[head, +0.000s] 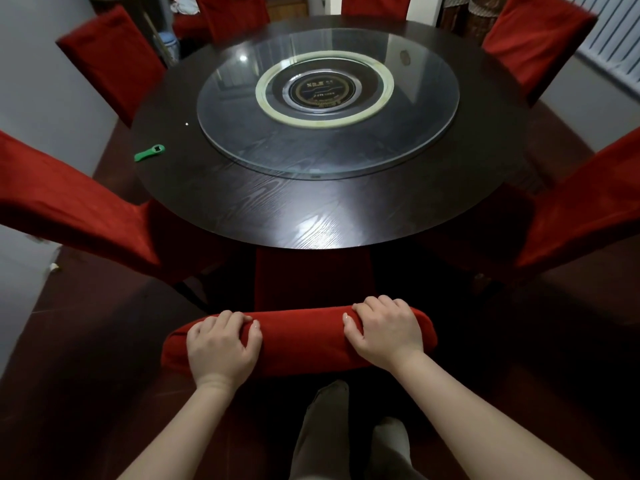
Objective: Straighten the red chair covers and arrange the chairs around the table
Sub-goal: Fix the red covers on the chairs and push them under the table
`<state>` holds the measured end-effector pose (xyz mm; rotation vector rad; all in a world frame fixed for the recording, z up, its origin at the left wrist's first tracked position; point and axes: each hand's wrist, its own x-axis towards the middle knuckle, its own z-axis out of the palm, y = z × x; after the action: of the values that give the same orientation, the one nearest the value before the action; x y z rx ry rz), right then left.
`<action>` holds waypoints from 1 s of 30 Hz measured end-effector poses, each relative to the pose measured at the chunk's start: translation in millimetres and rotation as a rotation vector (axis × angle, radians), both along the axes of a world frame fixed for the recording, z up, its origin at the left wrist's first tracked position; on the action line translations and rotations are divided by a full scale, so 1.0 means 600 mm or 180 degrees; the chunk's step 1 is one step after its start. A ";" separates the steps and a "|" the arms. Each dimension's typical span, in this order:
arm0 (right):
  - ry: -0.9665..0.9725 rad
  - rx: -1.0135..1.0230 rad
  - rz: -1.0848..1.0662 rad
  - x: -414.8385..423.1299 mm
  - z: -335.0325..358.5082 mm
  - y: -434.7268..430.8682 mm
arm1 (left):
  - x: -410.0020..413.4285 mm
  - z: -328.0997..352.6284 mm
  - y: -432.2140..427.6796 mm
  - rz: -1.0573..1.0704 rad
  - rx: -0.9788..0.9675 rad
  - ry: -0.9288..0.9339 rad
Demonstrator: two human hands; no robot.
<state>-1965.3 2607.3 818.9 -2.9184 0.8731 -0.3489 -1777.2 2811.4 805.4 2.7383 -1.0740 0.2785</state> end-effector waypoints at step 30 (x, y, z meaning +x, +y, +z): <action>-0.0417 0.0513 -0.0160 -0.231 0.162 -0.248 | -0.111 0.182 -0.356 -0.2126 0.0060 0.0459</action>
<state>-2103.9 2458.6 916.2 -2.6971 0.9108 -0.4454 -1843.9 2597.6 914.6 2.1963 -1.8459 -0.0311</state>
